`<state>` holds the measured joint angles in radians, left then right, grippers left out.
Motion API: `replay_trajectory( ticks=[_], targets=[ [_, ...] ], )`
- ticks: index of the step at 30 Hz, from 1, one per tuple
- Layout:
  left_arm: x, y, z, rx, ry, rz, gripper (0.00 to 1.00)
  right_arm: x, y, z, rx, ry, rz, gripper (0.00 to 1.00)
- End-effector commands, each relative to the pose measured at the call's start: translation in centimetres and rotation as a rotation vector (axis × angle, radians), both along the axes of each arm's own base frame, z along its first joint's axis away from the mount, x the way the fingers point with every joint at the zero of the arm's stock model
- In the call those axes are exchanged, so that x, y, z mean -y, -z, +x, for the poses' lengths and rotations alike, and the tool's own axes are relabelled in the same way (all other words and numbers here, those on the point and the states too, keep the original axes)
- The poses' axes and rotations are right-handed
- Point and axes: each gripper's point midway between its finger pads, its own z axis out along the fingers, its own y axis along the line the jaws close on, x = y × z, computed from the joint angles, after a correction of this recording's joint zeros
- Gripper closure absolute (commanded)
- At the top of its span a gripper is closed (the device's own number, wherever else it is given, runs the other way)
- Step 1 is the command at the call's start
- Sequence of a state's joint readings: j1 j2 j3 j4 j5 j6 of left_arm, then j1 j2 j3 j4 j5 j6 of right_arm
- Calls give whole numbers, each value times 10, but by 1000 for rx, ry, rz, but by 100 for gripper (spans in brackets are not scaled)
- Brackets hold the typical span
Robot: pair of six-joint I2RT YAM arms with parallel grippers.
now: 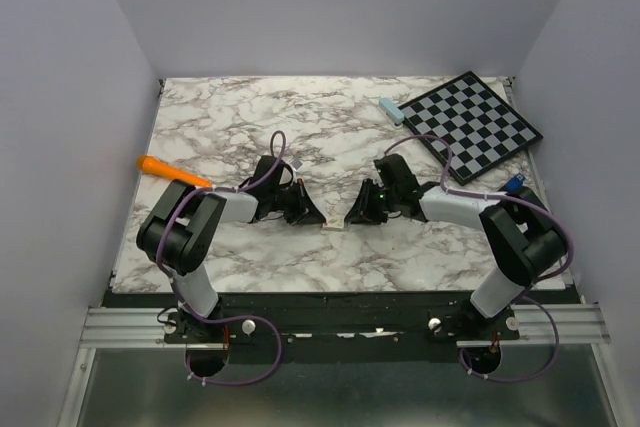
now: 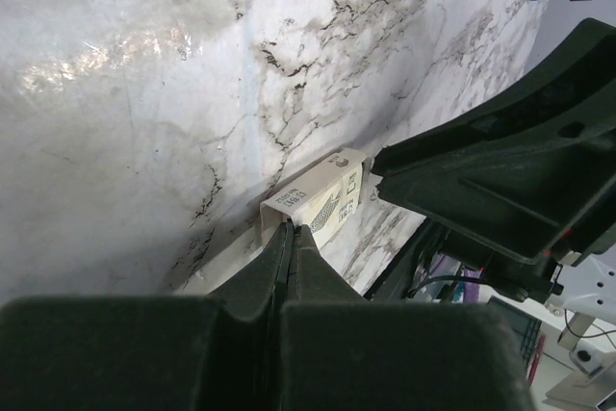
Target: Load the staples into the stapler
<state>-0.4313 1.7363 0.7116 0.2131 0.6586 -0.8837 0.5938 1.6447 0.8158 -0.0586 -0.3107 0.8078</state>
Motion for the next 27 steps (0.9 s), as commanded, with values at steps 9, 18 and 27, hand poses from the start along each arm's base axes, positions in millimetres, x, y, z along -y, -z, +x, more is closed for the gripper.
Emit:
replay_trajectory(
  ticks=[9,18,27],
  targets=[
    [1,-1,-5,-5,22,-20,100,-7,23,-8,-21,-34,51,71],
    [2,-2,-6,-4,24,-28,100,-9,27,-15,-31,-59,84,88],
    [1,-8,-5,21,22,-32,99,2,17,-10,1,-74,-17,99]
  ],
)
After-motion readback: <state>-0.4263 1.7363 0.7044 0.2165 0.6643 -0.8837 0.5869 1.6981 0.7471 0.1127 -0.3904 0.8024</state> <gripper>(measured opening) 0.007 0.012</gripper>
